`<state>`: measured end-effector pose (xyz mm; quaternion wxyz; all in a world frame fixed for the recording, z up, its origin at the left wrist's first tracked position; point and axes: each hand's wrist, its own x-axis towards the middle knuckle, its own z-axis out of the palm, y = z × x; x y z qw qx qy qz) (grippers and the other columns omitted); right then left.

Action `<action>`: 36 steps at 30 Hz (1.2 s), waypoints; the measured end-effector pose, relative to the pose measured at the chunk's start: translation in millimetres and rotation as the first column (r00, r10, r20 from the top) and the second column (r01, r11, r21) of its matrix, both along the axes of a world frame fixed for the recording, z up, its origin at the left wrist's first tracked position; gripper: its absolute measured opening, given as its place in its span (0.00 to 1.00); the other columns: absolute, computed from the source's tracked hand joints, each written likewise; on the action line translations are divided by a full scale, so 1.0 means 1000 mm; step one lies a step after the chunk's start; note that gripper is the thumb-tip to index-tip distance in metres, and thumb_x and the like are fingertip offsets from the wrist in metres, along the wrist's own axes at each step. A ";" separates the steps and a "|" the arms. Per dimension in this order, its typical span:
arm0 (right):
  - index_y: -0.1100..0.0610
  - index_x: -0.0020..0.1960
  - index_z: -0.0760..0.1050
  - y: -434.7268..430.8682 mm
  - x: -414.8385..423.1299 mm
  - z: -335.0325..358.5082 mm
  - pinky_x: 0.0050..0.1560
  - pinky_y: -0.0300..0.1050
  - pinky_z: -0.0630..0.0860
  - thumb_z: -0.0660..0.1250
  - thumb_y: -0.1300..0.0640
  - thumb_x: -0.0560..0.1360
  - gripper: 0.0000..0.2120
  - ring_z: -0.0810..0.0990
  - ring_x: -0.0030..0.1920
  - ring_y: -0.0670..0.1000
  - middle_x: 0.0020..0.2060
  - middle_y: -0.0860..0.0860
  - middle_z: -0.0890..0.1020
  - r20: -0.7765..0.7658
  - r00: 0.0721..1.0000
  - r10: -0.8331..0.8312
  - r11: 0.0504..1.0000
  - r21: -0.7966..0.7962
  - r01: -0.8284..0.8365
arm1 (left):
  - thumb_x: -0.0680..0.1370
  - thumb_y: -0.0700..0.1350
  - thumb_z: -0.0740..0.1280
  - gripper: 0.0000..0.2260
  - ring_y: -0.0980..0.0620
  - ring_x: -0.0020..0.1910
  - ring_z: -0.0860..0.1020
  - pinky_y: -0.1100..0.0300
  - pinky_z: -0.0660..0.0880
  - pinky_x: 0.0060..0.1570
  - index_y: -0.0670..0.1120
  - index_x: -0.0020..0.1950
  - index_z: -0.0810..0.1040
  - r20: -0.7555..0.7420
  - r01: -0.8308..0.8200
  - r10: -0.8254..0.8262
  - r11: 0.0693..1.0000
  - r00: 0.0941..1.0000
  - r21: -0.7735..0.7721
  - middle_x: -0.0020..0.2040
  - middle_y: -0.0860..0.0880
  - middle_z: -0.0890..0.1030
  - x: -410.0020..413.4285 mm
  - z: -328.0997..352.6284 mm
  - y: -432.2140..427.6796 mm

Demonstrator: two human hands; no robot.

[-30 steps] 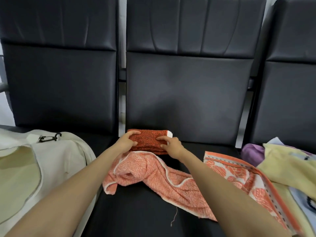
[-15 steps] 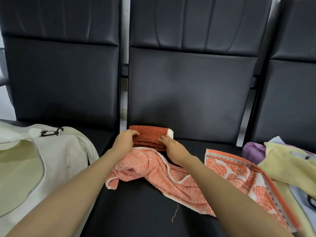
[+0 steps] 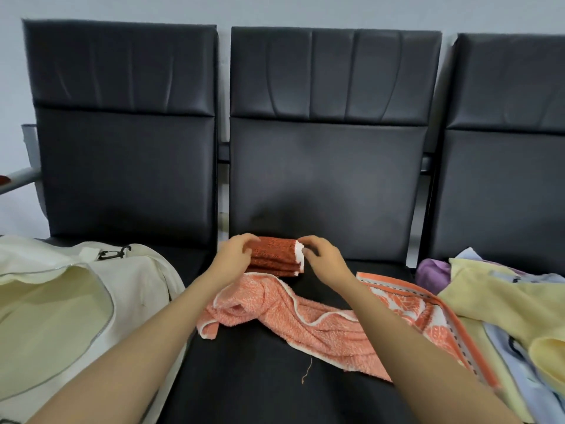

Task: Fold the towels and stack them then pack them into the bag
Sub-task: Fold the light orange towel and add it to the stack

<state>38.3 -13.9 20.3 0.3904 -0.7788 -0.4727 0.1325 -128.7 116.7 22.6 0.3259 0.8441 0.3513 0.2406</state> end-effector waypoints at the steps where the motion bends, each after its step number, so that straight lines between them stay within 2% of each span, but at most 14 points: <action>1: 0.55 0.67 0.72 -0.014 0.000 0.003 0.58 0.37 0.67 0.60 0.60 0.80 0.15 0.74 0.63 0.51 0.64 0.52 0.75 -0.004 1.000 -0.031 0.999 0.018 0.031 | 0.79 0.32 0.60 0.17 0.50 0.64 0.75 0.58 0.69 0.66 0.44 0.65 0.76 0.058 0.023 -0.023 1.000 0.998 0.012 0.63 0.46 0.77 0.000 0.002 -0.017; 3: 0.54 0.68 0.71 -0.049 0.005 0.002 0.62 0.41 0.68 0.63 0.60 0.79 0.17 0.74 0.65 0.52 0.65 0.52 0.75 -0.010 0.992 -0.125 0.992 0.013 0.125 | 0.78 0.33 0.62 0.17 0.51 0.64 0.74 0.58 0.69 0.67 0.45 0.65 0.75 0.117 0.076 -0.076 0.997 0.990 0.005 0.63 0.47 0.76 0.002 -0.001 -0.054; 5: 0.55 0.68 0.70 -0.087 0.008 -0.007 0.63 0.44 0.68 0.63 0.59 0.79 0.18 0.73 0.66 0.54 0.66 0.54 0.74 0.001 0.982 -0.188 0.979 -0.073 0.188 | 0.78 0.33 0.62 0.19 0.52 0.65 0.72 0.65 0.65 0.64 0.47 0.67 0.74 0.065 0.150 -0.149 0.989 0.987 -0.005 0.64 0.48 0.74 0.001 -0.008 -0.089; 11: 0.48 0.73 0.64 -0.177 0.000 -0.047 0.71 0.51 0.62 0.60 0.56 0.79 0.23 0.66 0.71 0.56 0.72 0.54 0.66 0.089 0.991 -0.097 0.880 -0.458 0.127 | 0.79 0.36 0.56 0.25 0.48 0.75 0.62 0.59 0.57 0.72 0.47 0.77 0.61 -0.338 0.256 -0.313 0.945 0.887 -0.205 0.76 0.46 0.62 -0.006 -0.041 -0.148; 16: 0.46 0.76 0.57 -0.196 -0.012 -0.050 0.72 0.54 0.62 0.60 0.55 0.79 0.27 0.61 0.73 0.58 0.75 0.54 0.60 0.068 0.988 -0.137 0.875 -0.459 0.153 | 0.78 0.38 0.58 0.26 0.48 0.70 0.68 0.58 0.65 0.67 0.48 0.76 0.61 -0.436 0.278 -0.315 0.949 0.843 -0.147 0.73 0.47 0.68 -0.011 -0.038 -0.167; 20: 0.47 0.77 0.52 -0.203 -0.014 -0.049 0.71 0.54 0.64 0.66 0.52 0.76 0.35 0.63 0.72 0.59 0.75 0.56 0.56 0.040 0.988 -0.150 0.867 -0.475 0.151 | 0.76 0.49 0.66 0.29 0.49 0.63 0.74 0.58 0.71 0.60 0.48 0.76 0.61 -0.488 0.261 -0.288 0.957 0.824 -0.124 0.67 0.47 0.74 -0.017 -0.038 -0.183; 22: 0.49 0.78 0.51 -0.206 -0.015 -0.046 0.71 0.53 0.63 0.69 0.50 0.74 0.39 0.61 0.73 0.61 0.76 0.58 0.50 0.046 0.984 -0.171 0.832 -0.529 0.169 | 0.77 0.54 0.66 0.24 0.48 0.64 0.73 0.55 0.70 0.62 0.48 0.71 0.70 -0.573 0.241 -0.229 0.969 0.787 -0.056 0.66 0.47 0.75 -0.020 -0.040 -0.191; 24: 0.51 0.76 0.55 -0.206 -0.015 -0.043 0.71 0.53 0.63 0.67 0.46 0.75 0.36 0.62 0.73 0.62 0.76 0.60 0.46 0.141 0.975 -0.173 0.753 -0.618 0.223 | 0.79 0.56 0.61 0.19 0.47 0.65 0.70 0.52 0.64 0.65 0.50 0.66 0.75 -0.680 0.274 -0.086 0.946 0.729 0.174 0.66 0.47 0.74 -0.021 -0.041 -0.198; 27: 0.52 0.72 0.63 -0.202 -0.019 -0.038 0.66 0.51 0.68 0.61 0.50 0.78 0.23 0.71 0.67 0.59 0.75 0.62 0.54 0.198 0.969 -0.149 0.710 -0.660 0.244 | 0.82 0.55 0.54 0.18 0.46 0.68 0.66 0.48 0.59 0.67 0.51 0.68 0.73 -0.678 0.291 -0.011 0.908 0.735 0.302 0.67 0.46 0.69 -0.019 -0.042 -0.205; 30: 0.56 0.66 0.67 -0.197 -0.022 -0.032 0.62 0.48 0.69 0.59 0.59 0.77 0.17 0.72 0.63 0.57 0.67 0.58 0.70 0.213 0.955 -0.208 0.838 -0.465 0.287 | 0.83 0.51 0.51 0.14 0.47 0.50 0.77 0.52 0.71 0.50 0.45 0.54 0.73 -0.430 0.108 -0.031 0.982 0.902 0.157 0.51 0.46 0.78 -0.017 -0.042 -0.205; 32: 0.58 0.54 0.68 -0.194 -0.024 -0.022 0.56 0.43 0.66 0.59 0.66 0.74 0.10 0.71 0.56 0.54 0.59 0.56 0.70 0.212 0.945 -0.249 0.942 -0.175 0.287 | 0.84 0.49 0.52 0.12 0.47 0.42 0.77 0.51 0.74 0.46 0.45 0.48 0.70 -0.227 -0.006 -0.024 0.991 0.974 -0.130 0.41 0.48 0.77 -0.014 -0.037 -0.203; 33: 0.58 0.52 0.67 -0.192 -0.024 -0.016 0.59 0.44 0.67 0.59 0.69 0.72 0.11 0.69 0.55 0.52 0.58 0.55 0.69 0.198 0.952 -0.232 0.969 -0.036 0.243 | 0.84 0.47 0.53 0.12 0.47 0.42 0.78 0.50 0.77 0.46 0.43 0.48 0.71 -0.081 -0.018 -0.013 0.925 0.997 -0.379 0.41 0.46 0.78 -0.011 -0.034 -0.203; 34: 0.58 0.54 0.68 -0.190 -0.022 -0.011 0.62 0.44 0.67 0.59 0.71 0.71 0.14 0.67 0.57 0.50 0.63 0.55 0.66 0.175 0.968 -0.182 0.983 0.052 0.175 | 0.84 0.45 0.54 0.11 0.45 0.41 0.80 0.50 0.79 0.44 0.40 0.50 0.72 0.068 0.023 0.026 0.770 0.997 -0.637 0.42 0.44 0.80 -0.009 -0.030 -0.204; 36: 0.53 0.72 0.61 -0.186 -0.018 -0.007 0.60 0.40 0.68 0.57 0.72 0.73 0.30 0.60 0.64 0.43 0.77 0.50 0.47 0.120 0.992 -0.041 0.998 0.054 0.035 | 0.83 0.40 0.57 0.09 0.42 0.43 0.84 0.54 0.82 0.39 0.35 0.53 0.73 0.269 0.198 0.121 0.412 0.955 -0.889 0.45 0.37 0.83 -0.007 -0.019 -0.208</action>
